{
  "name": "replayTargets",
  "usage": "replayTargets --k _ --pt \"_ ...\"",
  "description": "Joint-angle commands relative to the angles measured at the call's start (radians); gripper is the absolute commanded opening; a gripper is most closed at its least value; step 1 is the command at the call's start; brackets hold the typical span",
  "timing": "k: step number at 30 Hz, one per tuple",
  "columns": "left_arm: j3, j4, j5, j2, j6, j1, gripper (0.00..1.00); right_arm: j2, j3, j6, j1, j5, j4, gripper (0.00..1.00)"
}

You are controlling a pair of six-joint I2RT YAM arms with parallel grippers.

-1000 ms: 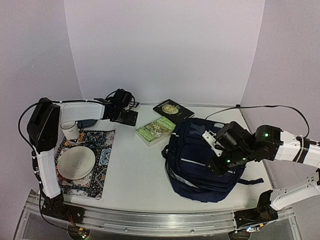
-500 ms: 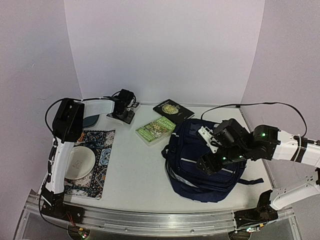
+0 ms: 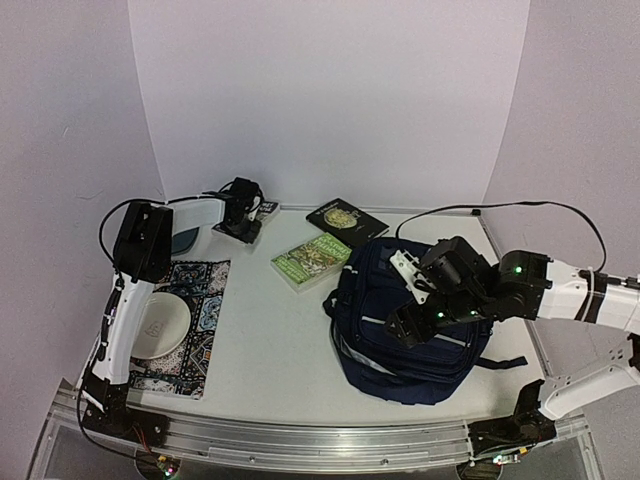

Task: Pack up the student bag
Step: Move the book to the center of the board.

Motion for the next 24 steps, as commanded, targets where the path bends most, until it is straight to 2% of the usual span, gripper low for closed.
replayTargets --k 1,3,9,16,21,24 --pt "-0.041 -0.051 0.082 -0.013 -0.010 0.004 0.07 0.026 0.040 -0.002 -0.002 0.013 0.012 0.75" --pt "-0.097 -0.050 0.104 -0.057 -0.036 -0.001 0.00 0.033 0.045 -0.004 -0.002 0.010 0.024 0.75" --pt "-0.299 -0.049 0.113 -0.265 -0.110 -0.082 0.00 0.055 0.048 -0.010 -0.002 0.003 0.090 0.75" --pt "-0.495 -0.069 0.163 -0.517 -0.308 -0.174 0.00 0.073 0.055 -0.014 -0.003 -0.011 0.149 0.75" --pt "-0.609 -0.077 0.290 -0.638 -0.450 -0.233 0.00 0.089 0.051 0.000 -0.003 -0.037 0.189 0.75" --pt "-0.671 -0.077 0.318 -0.687 -0.521 -0.289 0.00 0.104 0.049 0.012 -0.002 -0.055 0.211 0.75"
